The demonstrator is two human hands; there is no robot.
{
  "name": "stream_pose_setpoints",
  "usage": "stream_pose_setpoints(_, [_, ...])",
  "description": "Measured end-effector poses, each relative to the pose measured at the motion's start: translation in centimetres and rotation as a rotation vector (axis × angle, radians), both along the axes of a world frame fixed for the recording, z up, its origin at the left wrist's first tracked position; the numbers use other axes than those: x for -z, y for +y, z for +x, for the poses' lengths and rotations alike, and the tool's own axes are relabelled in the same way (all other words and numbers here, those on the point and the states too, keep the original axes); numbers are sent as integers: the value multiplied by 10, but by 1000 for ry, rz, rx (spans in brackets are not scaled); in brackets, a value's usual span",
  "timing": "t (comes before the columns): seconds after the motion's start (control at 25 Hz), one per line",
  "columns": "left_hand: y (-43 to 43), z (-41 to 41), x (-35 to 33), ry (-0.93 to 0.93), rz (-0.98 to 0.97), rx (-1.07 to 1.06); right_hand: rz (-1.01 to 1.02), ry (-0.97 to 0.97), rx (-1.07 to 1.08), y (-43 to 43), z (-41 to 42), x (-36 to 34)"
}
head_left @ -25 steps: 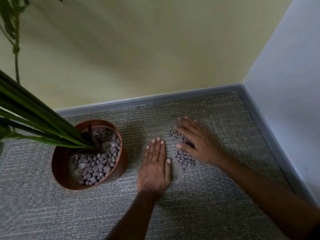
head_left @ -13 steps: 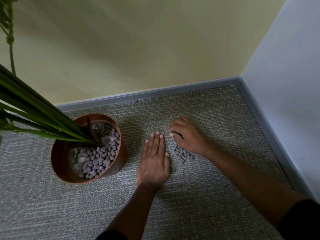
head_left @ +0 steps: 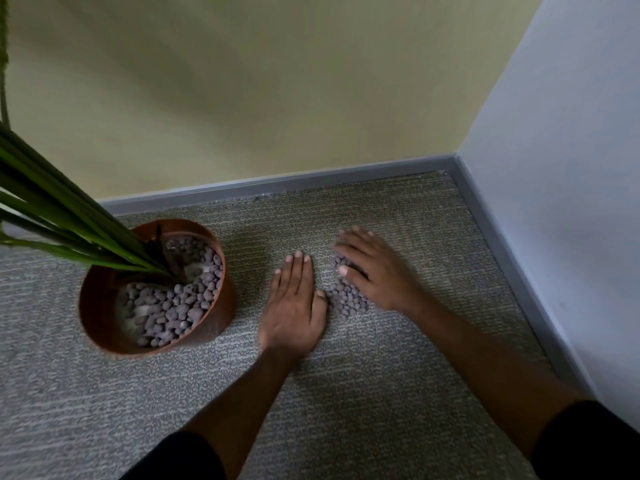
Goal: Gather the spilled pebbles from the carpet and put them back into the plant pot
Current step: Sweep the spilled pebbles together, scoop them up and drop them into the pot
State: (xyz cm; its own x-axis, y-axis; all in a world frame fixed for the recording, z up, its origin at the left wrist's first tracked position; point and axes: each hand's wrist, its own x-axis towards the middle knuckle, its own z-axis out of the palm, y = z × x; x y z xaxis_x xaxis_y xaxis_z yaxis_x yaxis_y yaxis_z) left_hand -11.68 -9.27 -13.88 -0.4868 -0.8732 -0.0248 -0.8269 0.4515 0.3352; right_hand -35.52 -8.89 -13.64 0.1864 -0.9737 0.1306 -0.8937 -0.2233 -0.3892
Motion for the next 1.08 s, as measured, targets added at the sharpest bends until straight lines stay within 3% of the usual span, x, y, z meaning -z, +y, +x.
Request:
stream_pose_setpoints(0.2, [-22,-30,-8,124,82,108,-48,-188,14,14,19,3])
stream_pose_setpoints(0.4, [-4,-21,-8,183,65,177,-85,-232,-3,36,27,0])
stream_pose_setpoints(0.68, [46,-11,-4,239,79,213,-139,-93,102,88,54,4])
stream_pose_setpoints(0.92, [51,-5,-31,280,333,224,-164,-54,242,110,61,-26])
stream_pose_setpoints(1.0, [40,2,-46,284,392,155,-141,-166,388,114,44,-43])
stream_pose_setpoints(1.08, [27,11,-56,273,346,77,87,-386,538,120,18,-61])
